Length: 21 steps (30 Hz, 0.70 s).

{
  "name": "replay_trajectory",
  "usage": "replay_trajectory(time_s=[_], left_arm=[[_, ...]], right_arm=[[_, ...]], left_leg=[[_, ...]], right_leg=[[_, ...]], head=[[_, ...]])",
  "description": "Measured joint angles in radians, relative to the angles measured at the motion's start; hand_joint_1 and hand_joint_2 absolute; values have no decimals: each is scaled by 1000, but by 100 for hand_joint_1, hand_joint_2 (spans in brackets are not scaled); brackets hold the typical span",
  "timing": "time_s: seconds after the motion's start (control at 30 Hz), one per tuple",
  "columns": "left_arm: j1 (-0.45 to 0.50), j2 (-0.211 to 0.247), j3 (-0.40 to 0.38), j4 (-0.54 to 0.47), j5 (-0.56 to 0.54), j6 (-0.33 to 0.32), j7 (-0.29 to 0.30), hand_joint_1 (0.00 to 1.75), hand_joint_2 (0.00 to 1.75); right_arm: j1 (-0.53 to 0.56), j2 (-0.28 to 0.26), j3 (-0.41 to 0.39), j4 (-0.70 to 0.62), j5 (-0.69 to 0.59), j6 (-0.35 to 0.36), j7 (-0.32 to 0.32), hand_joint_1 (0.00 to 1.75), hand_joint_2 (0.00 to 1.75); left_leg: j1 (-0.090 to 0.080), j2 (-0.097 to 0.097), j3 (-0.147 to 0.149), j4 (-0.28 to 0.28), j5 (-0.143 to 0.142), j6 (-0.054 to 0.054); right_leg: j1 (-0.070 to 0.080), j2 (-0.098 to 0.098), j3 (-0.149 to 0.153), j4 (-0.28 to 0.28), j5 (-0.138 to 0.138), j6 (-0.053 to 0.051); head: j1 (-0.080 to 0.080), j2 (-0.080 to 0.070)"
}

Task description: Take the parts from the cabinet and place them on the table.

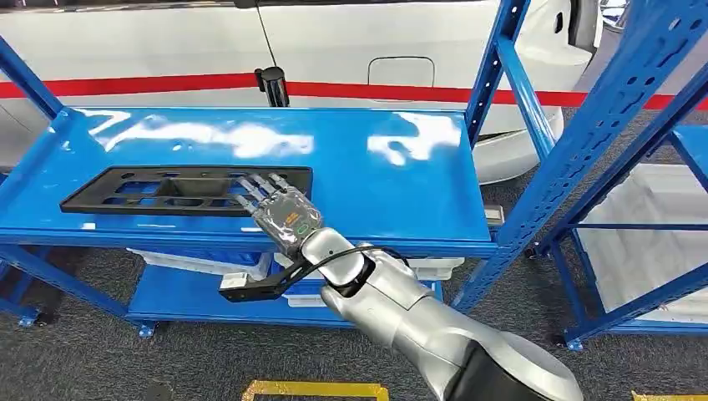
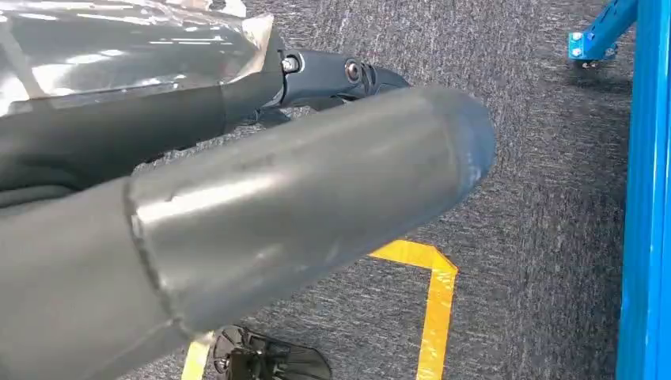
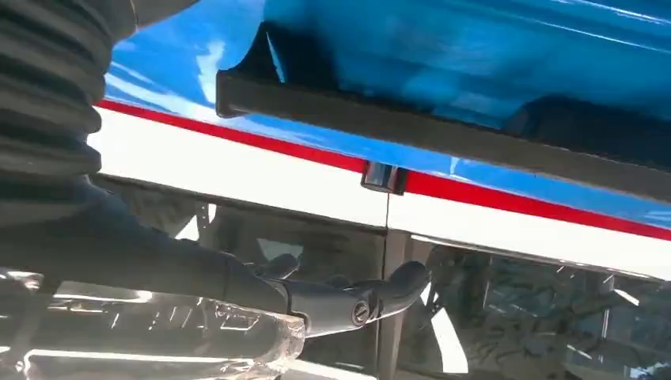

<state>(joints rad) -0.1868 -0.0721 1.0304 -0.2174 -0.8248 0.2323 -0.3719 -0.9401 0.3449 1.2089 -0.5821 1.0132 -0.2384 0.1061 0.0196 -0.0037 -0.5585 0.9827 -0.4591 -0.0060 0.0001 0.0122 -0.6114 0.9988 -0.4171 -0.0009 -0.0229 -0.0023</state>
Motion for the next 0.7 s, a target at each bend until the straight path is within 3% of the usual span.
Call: replay_trajectory(time_s=[0.7], left_arm=[[0, 0, 3, 0, -1, 14, 0, 0, 0]], right_arm=[[-2, 0, 19, 0, -15, -1, 6, 0, 175]], left_leg=[[0, 0, 0, 0, 0, 0]], right_leg=[[0, 0, 0, 0, 0, 0]], head=[[0, 0]])
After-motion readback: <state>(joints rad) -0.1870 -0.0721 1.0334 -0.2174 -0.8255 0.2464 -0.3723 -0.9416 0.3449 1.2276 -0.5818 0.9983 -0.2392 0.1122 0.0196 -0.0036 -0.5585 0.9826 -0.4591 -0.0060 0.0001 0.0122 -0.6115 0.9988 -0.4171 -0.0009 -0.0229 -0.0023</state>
